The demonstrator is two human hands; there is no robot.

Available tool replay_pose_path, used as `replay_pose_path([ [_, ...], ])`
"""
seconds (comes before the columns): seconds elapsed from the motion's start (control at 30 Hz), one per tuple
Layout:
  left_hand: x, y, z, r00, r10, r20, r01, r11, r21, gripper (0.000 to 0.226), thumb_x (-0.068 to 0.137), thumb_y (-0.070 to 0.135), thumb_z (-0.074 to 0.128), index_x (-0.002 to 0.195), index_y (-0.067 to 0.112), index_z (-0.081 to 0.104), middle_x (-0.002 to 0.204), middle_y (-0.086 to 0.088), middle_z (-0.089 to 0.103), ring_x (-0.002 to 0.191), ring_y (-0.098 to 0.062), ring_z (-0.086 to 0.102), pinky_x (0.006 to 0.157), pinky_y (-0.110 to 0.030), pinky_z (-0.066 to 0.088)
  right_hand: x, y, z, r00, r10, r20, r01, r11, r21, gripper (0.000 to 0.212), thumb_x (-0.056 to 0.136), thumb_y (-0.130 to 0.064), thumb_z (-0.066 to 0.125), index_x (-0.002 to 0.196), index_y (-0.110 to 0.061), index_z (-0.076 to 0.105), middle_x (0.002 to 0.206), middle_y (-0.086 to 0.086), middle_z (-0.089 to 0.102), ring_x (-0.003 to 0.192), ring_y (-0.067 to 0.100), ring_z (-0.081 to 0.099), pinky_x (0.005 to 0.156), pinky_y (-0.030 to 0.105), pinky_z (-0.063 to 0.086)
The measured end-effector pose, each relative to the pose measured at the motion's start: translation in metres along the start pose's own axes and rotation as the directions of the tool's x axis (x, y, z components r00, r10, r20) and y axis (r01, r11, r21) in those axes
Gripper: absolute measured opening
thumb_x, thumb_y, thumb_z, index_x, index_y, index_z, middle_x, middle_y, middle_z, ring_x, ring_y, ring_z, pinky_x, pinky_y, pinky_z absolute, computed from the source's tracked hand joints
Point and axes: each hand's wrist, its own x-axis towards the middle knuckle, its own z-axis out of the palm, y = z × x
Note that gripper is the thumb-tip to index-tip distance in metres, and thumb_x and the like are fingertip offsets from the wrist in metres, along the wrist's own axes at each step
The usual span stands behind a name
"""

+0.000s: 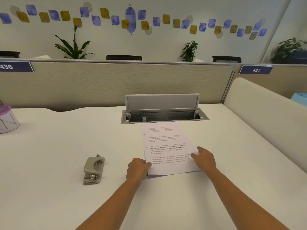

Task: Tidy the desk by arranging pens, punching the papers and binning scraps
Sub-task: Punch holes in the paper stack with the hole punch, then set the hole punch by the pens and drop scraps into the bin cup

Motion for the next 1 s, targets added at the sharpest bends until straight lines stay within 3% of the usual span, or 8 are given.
replay_pose_path([
  [0.2, -0.006, 0.001, -0.006, 1.000, -0.012, 0.025, 0.010, 0.996, 0.088, 0.026, 0.083, 0.030, 0.060, 0.059, 0.023, 0.054, 0.071, -0.001, 0.064, 0.088, -0.026, 0.070, 0.077, -0.030, 0.051, -0.013, -0.009, 0.010, 0.994, -0.094, -0.051, 0.092, 0.995, -0.037, 0.047, 0.091, -0.026, 0.054, 0.135, -0.013, 0.044, 0.139, 0.009, 0.048, 0.129, 0.026, 0.043, 0.105, 0.038, 0.037],
  [0.33, -0.008, -0.002, -0.013, 0.999, -0.009, 0.041, 0.004, 0.994, 0.113, 0.026, 0.082, 0.033, 0.063, 0.061, 0.022, 0.053, 0.079, -0.005, 0.065, 0.087, -0.028, 0.070, 0.083, -0.033, 0.053, -0.030, -0.029, 0.030, 0.961, -0.273, -0.040, 0.272, 0.962, -0.032, 0.041, 0.091, -0.022, 0.053, 0.131, -0.013, 0.049, 0.139, 0.005, 0.049, 0.129, 0.023, 0.042, 0.108, 0.035, 0.034],
  [0.47, -0.004, -0.008, -0.030, 1.000, 0.024, 0.006, -0.025, 0.995, 0.098, 0.016, 0.081, 0.031, 0.065, 0.074, 0.018, 0.063, 0.077, -0.005, 0.066, 0.080, -0.028, 0.070, 0.086, -0.037, 0.055, -0.053, -0.054, 0.057, 0.873, -0.487, 0.018, 0.487, 0.873, -0.009, 0.037, 0.093, -0.019, 0.050, 0.129, -0.010, 0.050, 0.136, 0.005, 0.051, 0.127, 0.018, 0.044, 0.105, 0.023, 0.027],
  [0.63, 0.003, -0.007, -0.069, 0.939, 0.227, -0.257, -0.204, 0.972, 0.115, 0.015, 0.086, 0.022, 0.060, 0.088, 0.013, 0.071, 0.090, -0.006, 0.073, 0.081, -0.026, 0.067, 0.074, -0.032, 0.051, -0.073, -0.074, 0.087, 0.736, -0.655, 0.172, 0.664, 0.748, 0.002, 0.035, 0.096, -0.018, 0.042, 0.131, -0.012, 0.049, 0.139, 0.003, 0.048, 0.128, 0.016, 0.043, 0.103, 0.021, 0.028],
  [0.7, 0.008, -0.023, -0.109, 0.853, 0.224, -0.471, -0.170, 0.973, 0.156, 0.015, 0.086, 0.017, 0.057, 0.091, 0.011, 0.071, 0.094, -0.007, 0.072, 0.079, -0.021, 0.061, 0.070, -0.027, 0.043, -0.085, -0.096, 0.120, 0.665, -0.696, 0.269, 0.719, 0.695, 0.020, 0.035, 0.098, -0.017, 0.038, 0.131, -0.011, 0.048, 0.141, 0.004, 0.045, 0.130, 0.016, 0.041, 0.105, 0.023, 0.026],
  [0.8, 0.021, -0.040, -0.138, 0.794, 0.258, -0.551, -0.158, 0.962, 0.223, 0.018, 0.085, 0.011, 0.057, 0.101, 0.009, 0.066, 0.102, -0.011, 0.068, 0.086, -0.022, 0.057, 0.074, -0.029, 0.040, -0.091, -0.098, 0.133, 0.626, -0.707, 0.330, 0.763, 0.642, -0.073, 0.038, 0.100, -0.018, 0.030, 0.135, -0.010, 0.043, 0.149, 0.005, 0.036, 0.140, 0.014, 0.026, 0.115, 0.028, 0.012],
  [0.9, 0.030, -0.047, -0.145, 0.855, 0.219, -0.471, -0.069, 0.947, 0.315, 0.034, 0.085, 0.019, 0.060, 0.117, 0.007, 0.057, 0.114, -0.015, 0.061, 0.106, -0.030, 0.056, 0.084, -0.035, 0.042, -0.086, -0.085, 0.137, 0.614, -0.717, 0.330, 0.783, 0.607, -0.137, 0.041, 0.100, -0.022, 0.027, 0.138, -0.014, 0.039, 0.152, 0.002, 0.032, 0.144, 0.012, 0.019, 0.118, 0.031, 0.005],
  [1.0, 0.035, -0.055, -0.147, 0.938, 0.099, -0.331, 0.031, 0.931, 0.364, 0.034, 0.084, 0.027, 0.061, 0.110, 0.006, 0.058, 0.111, -0.014, 0.062, 0.101, -0.031, 0.058, 0.078, -0.033, 0.044, -0.089, -0.081, 0.141, 0.621, -0.722, 0.304, 0.778, 0.616, -0.127, 0.042, 0.101, -0.025, 0.026, 0.140, -0.017, 0.037, 0.152, -0.001, 0.031, 0.144, 0.010, 0.018, 0.118, 0.029, 0.004],
])
